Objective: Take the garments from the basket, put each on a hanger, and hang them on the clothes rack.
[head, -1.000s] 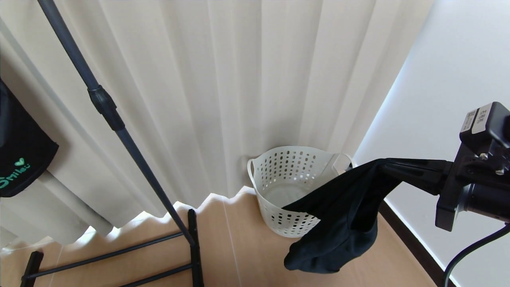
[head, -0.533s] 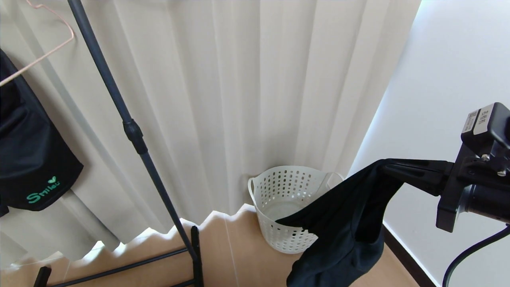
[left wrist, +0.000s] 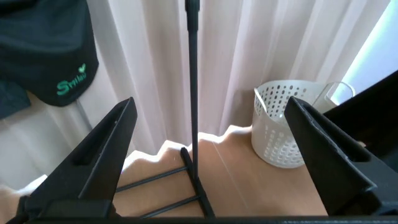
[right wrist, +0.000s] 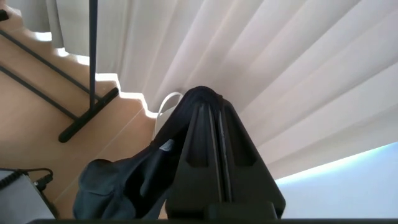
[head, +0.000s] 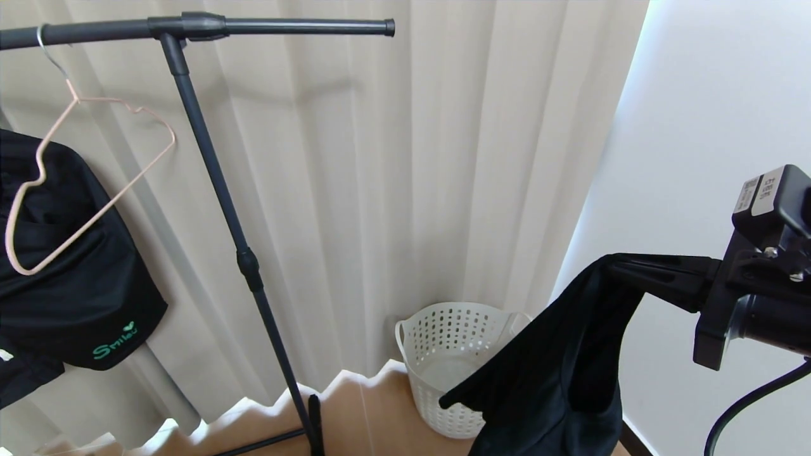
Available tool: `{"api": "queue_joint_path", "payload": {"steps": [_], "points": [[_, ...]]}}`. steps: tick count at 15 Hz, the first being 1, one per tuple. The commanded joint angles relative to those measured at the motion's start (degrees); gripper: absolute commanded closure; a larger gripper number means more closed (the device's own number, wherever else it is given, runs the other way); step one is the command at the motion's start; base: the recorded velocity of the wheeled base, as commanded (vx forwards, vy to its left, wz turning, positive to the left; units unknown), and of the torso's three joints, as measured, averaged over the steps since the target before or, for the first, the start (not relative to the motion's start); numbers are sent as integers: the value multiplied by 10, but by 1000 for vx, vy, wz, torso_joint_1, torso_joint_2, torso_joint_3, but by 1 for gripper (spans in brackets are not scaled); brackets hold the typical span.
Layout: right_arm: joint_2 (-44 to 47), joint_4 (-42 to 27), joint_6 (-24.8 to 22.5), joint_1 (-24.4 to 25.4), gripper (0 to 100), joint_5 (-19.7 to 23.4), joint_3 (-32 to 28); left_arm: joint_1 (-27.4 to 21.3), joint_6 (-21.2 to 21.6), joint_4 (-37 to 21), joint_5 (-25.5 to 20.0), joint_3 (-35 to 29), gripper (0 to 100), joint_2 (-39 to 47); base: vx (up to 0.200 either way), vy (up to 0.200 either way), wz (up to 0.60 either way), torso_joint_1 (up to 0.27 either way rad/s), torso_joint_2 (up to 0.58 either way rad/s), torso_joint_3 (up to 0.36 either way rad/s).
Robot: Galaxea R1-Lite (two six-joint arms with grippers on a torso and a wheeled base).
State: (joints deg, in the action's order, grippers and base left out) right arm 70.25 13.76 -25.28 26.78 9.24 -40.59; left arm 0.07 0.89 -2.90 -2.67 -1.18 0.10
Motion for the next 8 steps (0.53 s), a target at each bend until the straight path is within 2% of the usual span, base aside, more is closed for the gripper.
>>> {"api": "queue_joint_path", "payload": {"steps": [1,8], "points": [[1,0,0,0,100,0,3,0,0,0,0,0,0,0,0,0,0,159,-496,-193],[15,0,-2,2,100,1,3,0,-2,0,4,0,0,0,0,0,0,182,-508,-298]]}}
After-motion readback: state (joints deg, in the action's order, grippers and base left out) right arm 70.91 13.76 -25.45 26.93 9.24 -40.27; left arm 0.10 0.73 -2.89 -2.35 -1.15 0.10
